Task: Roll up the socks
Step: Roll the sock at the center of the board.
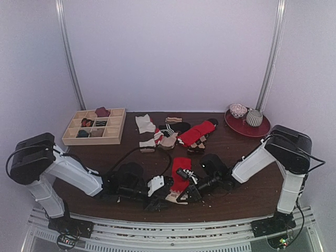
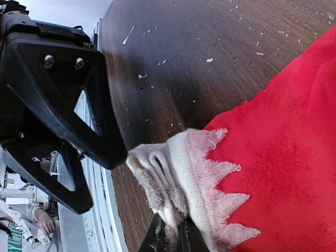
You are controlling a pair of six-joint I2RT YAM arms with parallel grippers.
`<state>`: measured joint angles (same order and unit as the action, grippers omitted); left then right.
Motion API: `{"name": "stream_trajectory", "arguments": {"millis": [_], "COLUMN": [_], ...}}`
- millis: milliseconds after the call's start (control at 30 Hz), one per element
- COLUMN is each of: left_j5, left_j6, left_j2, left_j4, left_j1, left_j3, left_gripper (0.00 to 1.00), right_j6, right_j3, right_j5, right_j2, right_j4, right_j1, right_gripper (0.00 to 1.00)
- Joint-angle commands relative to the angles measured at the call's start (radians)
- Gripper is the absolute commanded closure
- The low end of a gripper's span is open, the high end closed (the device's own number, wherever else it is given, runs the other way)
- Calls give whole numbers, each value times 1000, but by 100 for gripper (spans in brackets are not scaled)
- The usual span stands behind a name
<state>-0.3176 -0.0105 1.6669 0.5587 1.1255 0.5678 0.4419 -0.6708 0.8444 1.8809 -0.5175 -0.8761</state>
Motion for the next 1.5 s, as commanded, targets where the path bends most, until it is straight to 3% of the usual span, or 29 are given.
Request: {"name": "stream_trajectory", "arguments": {"millis": [0, 267, 567, 800, 1033, 1100, 1333, 1467], "left_j5": [-11, -5, 31, 61, 71, 72, 85, 12], "left_j6": [72, 79, 48, 12, 4, 3, -50, -161], "left_j2": [66, 155, 198, 200, 239, 256, 301, 358], "left_j4": [106, 89, -38, -89, -131, -140, -250, -431], "left_j1": [2, 2, 2, 4, 9, 13, 16, 12], "left_j3": [39, 63, 79, 39, 56, 73, 144, 218], "left_gripper": [48, 50, 55, 66, 84, 97, 100, 100], "right_j6": [21, -11, 2, -14, -12, -9, -54, -115], "right_j3": [25, 14, 19, 12, -1, -5, -13, 18], "right_j5": [-6, 18, 65, 93, 97, 97, 92, -45], "right_j2": [83, 106, 99, 90, 86, 87, 55, -108], "right_j4": [317, 366, 349, 380, 384, 381, 388, 348], "right_j1": [7, 18, 28, 45, 48, 47, 47, 50], "right_gripper": [92, 92, 91, 91, 88, 87, 79, 68]}}
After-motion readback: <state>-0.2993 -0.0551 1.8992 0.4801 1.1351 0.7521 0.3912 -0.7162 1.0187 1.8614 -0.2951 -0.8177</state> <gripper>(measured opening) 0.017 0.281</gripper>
